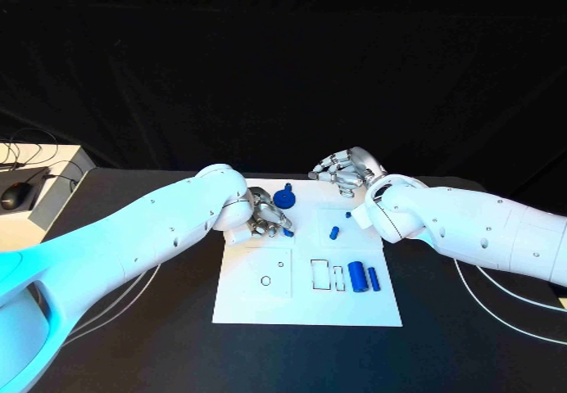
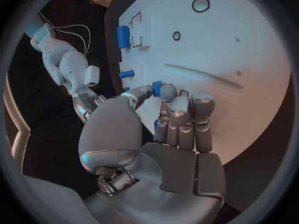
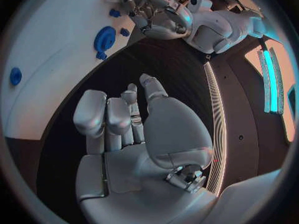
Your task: Assemble the parts on the task board
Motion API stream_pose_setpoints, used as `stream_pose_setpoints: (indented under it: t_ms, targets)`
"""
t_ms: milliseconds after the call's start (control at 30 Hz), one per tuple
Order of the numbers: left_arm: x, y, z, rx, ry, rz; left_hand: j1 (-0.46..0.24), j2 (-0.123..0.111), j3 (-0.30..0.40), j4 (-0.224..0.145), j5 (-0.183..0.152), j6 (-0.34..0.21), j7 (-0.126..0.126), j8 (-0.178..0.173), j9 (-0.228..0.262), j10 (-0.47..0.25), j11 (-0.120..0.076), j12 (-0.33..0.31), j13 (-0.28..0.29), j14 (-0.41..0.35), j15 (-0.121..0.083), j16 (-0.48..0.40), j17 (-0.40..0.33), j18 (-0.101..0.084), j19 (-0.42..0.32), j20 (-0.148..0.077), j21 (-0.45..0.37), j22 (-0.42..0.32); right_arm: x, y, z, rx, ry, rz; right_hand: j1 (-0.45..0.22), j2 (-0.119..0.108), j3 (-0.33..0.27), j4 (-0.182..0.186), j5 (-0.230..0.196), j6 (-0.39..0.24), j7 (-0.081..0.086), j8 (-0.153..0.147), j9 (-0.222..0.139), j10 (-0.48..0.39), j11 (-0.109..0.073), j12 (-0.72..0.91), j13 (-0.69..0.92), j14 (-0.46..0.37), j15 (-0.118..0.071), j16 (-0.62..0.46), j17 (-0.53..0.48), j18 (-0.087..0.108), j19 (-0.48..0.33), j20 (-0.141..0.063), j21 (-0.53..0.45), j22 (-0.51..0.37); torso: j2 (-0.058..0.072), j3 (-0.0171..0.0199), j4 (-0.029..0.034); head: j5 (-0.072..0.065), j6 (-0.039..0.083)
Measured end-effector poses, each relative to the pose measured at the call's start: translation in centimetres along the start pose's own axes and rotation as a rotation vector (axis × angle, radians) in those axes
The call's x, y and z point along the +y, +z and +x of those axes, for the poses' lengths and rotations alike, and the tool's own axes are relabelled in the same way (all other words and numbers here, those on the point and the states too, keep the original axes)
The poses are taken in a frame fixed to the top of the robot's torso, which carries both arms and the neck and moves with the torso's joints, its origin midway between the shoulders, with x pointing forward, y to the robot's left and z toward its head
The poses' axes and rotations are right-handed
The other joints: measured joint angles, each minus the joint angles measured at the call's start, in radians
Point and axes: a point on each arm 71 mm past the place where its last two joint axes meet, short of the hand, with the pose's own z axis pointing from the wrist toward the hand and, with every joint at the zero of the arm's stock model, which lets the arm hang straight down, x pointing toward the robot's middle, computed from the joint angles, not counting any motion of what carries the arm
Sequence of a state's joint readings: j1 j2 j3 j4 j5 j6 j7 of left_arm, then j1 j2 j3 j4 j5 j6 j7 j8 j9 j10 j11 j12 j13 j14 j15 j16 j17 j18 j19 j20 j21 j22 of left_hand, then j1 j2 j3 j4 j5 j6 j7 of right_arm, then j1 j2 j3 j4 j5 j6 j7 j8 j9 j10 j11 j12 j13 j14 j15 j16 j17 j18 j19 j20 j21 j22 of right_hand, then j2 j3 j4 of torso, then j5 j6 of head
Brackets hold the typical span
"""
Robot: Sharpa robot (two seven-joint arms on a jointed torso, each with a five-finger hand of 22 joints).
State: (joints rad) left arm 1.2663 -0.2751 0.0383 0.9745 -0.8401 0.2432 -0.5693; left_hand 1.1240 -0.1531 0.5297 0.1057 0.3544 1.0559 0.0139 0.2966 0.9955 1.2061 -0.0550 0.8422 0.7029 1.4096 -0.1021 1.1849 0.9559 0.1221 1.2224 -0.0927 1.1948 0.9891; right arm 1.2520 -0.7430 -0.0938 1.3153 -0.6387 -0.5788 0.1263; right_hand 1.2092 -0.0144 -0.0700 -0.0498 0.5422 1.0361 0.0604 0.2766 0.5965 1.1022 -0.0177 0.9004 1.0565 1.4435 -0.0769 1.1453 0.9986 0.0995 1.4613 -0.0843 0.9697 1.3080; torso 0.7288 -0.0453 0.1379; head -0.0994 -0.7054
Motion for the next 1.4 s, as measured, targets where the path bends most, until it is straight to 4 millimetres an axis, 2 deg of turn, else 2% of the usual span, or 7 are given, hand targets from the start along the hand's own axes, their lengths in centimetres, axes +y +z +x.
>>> stream_pose_setpoints:
  t_ms: [167, 400, 600, 633, 800, 1033, 1400]
  targets:
    - [0.0, 0.0, 0.1, 0.002, -0.001, 0.006, -0.019, 0.019, -0.021, -0.021, 0.080, -0.002, 0.002, 0.011, 0.012, 0.001, 0.001, -0.006, -0.002, 0.000, 0.000, 0.000, 0.000, 0.000, 0.003, -0.003, 0.000, 0.009, -0.1, 0.0, 0.0, 0.002, 0.000, 0.002, 0.000, 0.000, 0.000, 0.000, 0.000, 0.000, 0.000, 0.000, 0.000, 0.000, 0.000, 0.000, 0.000, 0.000, 0.000, 0.000, 0.001, 0.000, 0.000, 0.000, 0.000, 0.000, 0.000, 0.0002, 0.0000, 0.002, 0.000]
    - [0.1, -0.2, 0.3, 0.003, -0.017, 0.016, -0.028, 0.028, -0.043, -0.043, 0.153, 0.004, 0.003, 0.011, 0.018, 0.006, 0.005, -0.012, -0.002, 0.000, 0.000, 0.003, 0.005, -0.001, 0.010, -0.009, 0.006, 0.022, -0.2, -0.1, 0.1, 0.004, 0.001, 0.005, 0.000, 0.000, 0.000, 0.000, 0.000, 0.000, 0.000, 0.000, 0.000, 0.000, 0.000, 0.000, 0.000, 0.000, 0.000, 0.000, 0.001, 0.000, 0.000, 0.000, 0.000, 0.000, 0.000, 0.0009, -0.0006, 0.004, 0.004]
    - [0.8, -0.7, 0.1, -0.001, -0.035, 0.022, -0.028, 0.028, -0.062, -0.062, 0.206, 0.012, 0.011, 0.006, 0.010, 0.010, 0.009, -0.022, -0.002, 0.004, -0.003, 0.008, 0.008, -0.009, 0.019, -0.019, 0.010, 0.034, -0.4, -0.1, 0.0, 0.002, -0.001, 0.009, 0.000, 0.000, 0.000, 0.000, 0.000, 0.000, 0.000, 0.000, 0.000, 0.000, 0.000, 0.000, 0.000, 0.000, 0.000, 0.000, 0.001, 0.000, 0.000, 0.000, 0.000, 0.000, -0.002, 0.0014, 0.0000, 0.006, 0.007]
    - [0.9, -0.8, 0.0, -0.002, -0.037, 0.022, -0.028, 0.028, -0.063, -0.063, 0.212, 0.014, 0.012, 0.003, 0.010, 0.010, 0.009, -0.023, -0.002, 0.004, -0.003, 0.008, 0.009, -0.015, 0.020, -0.020, 0.013, 0.036, -0.5, -0.1, 0.0, 0.002, -0.001, 0.009, 0.000, 0.000, 0.000, 0.000, 0.000, 0.000, 0.000, 0.000, 0.000, 0.000, 0.000, 0.000, 0.000, 0.000, 0.000, 0.000, 0.001, 0.000, 0.000, 0.000, 0.000, 0.000, -0.002, 0.0014, 0.0005, 0.007, 0.007]
    - [1.9, -1.5, -0.5, -0.006, -0.044, 0.021, -0.028, 0.028, -0.069, -0.069, 0.217, 0.022, 0.010, -0.009, 0.007, 0.019, 0.007, -0.029, 0.000, 0.004, -0.003, 0.013, 0.010, -0.016, 0.021, -0.021, 0.013, 0.042, -0.7, -0.1, -0.3, -0.003, -0.004, 0.014, 0.000, 0.000, 0.000, 0.000, 0.000, 0.000, 0.000, -0.004, 0.001, 0.000, 0.000, 0.000, 0.000, 0.000, 0.000, 0.000, 0.001, 0.000, 0.000, 0.000, 0.000, 0.000, -0.006, 0.0027, 0.0021, 0.007, 0.007]
    - [2.9, -2.6, -1.2, -0.020, -0.033, 0.012, -0.028, 0.028, -0.069, -0.069, 0.218, 0.023, 0.010, -0.009, 0.004, 0.020, 0.009, -0.029, 0.000, 0.004, -0.003, 0.013, 0.011, -0.016, 0.023, -0.023, 0.013, 0.045, -1.1, -0.1, -0.8, -0.013, -0.009, 0.020, 0.000, 0.000, 0.000, 0.000, 0.000, 0.000, 0.000, -0.004, 0.001, 0.000, 0.000, 0.000, 0.000, 0.000, 0.000, 0.000, 0.001, 0.000, 0.000, 0.000, 0.000, -0.001, -0.011, 0.0046, 0.0040, 0.005, 0.000]
    - [2.9, -3.0, -1.2, -0.062, 0.018, -0.009, -0.032, 0.024, -0.069, -0.069, 0.222, 0.027, 0.013, -0.013, 0.008, 0.022, 0.010, -0.030, 0.005, 0.000, -0.007, 0.016, 0.011, -0.023, 0.027, -0.027, 0.017, 0.052, -1.3, -0.2, -1.1, -0.020, -0.017, 0.021, 0.000, 0.000, 0.000, 0.000, 0.000, 0.000, 0.000, -0.004, 0.001, 0.000, 0.000, -0.006, -0.001, 0.000, 0.000, 0.000, 0.001, 0.000, 0.000, 0.000, 0.000, -0.001, -0.010, 0.0039, 0.0046, 0.006, -0.001]
